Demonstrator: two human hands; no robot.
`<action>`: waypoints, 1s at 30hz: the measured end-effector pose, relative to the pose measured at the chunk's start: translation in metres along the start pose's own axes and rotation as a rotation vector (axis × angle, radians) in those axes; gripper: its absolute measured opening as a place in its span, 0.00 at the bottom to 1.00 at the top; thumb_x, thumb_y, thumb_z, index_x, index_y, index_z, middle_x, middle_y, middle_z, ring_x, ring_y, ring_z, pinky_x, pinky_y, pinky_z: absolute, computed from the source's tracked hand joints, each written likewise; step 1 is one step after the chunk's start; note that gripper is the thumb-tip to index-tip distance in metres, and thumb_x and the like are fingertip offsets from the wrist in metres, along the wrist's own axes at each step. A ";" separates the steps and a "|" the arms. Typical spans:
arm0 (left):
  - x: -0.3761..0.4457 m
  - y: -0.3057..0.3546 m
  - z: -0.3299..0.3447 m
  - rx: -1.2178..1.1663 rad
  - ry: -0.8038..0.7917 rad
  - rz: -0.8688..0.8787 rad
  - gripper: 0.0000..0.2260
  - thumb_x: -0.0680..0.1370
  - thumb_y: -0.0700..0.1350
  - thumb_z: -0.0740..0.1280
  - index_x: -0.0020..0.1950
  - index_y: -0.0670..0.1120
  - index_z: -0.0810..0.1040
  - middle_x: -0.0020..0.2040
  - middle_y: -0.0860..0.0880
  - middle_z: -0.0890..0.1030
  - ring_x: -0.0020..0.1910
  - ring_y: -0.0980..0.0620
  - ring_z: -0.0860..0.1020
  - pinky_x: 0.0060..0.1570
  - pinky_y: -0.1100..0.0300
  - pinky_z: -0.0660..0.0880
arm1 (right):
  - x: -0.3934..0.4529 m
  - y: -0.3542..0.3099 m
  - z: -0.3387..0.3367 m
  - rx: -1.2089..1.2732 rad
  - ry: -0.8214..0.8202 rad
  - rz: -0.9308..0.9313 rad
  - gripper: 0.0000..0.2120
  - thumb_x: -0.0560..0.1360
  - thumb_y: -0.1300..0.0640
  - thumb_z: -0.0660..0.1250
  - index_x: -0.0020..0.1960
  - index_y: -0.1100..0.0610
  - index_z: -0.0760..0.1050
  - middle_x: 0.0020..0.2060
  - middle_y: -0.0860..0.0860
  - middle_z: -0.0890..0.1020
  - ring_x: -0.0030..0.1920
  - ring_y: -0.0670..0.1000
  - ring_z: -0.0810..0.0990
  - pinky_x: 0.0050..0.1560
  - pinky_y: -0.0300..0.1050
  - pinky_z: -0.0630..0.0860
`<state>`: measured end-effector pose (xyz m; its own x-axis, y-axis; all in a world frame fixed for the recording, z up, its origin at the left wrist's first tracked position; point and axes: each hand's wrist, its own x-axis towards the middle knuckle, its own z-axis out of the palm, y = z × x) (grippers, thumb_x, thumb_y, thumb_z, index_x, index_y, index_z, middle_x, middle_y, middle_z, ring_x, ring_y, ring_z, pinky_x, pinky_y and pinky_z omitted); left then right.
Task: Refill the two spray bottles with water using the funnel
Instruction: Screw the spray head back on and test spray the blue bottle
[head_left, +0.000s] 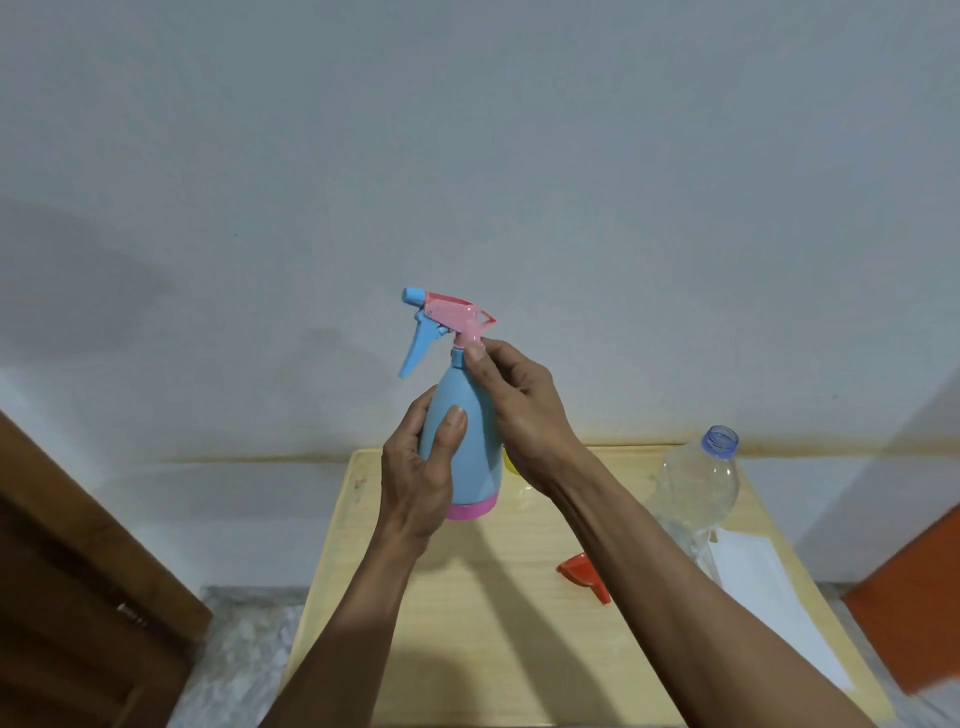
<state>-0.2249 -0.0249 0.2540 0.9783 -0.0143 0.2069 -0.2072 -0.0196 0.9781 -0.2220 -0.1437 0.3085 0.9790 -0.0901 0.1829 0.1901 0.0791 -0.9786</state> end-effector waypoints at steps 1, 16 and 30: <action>0.001 0.001 0.000 0.003 -0.002 0.002 0.24 0.73 0.66 0.63 0.64 0.57 0.76 0.55 0.54 0.82 0.54 0.50 0.82 0.50 0.43 0.82 | 0.001 0.001 0.000 -0.004 0.012 -0.007 0.14 0.80 0.47 0.69 0.59 0.55 0.79 0.45 0.49 0.83 0.46 0.47 0.80 0.53 0.51 0.79; 0.003 0.004 0.004 -0.014 0.021 0.011 0.26 0.72 0.67 0.62 0.65 0.55 0.76 0.56 0.52 0.82 0.53 0.50 0.82 0.48 0.47 0.82 | 0.000 -0.002 -0.001 0.062 0.028 0.041 0.14 0.81 0.48 0.66 0.57 0.57 0.80 0.46 0.50 0.83 0.47 0.48 0.81 0.51 0.48 0.79; 0.003 0.006 0.010 -0.061 0.030 0.016 0.24 0.73 0.65 0.62 0.64 0.55 0.78 0.54 0.52 0.83 0.52 0.50 0.82 0.47 0.50 0.82 | -0.004 -0.004 0.002 0.072 0.038 0.056 0.17 0.81 0.46 0.66 0.55 0.61 0.78 0.44 0.53 0.82 0.44 0.50 0.80 0.48 0.48 0.77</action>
<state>-0.2234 -0.0350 0.2608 0.9748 0.0162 0.2226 -0.2231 0.0411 0.9739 -0.2262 -0.1415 0.3116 0.9850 -0.1211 0.1231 0.1414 0.1565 -0.9775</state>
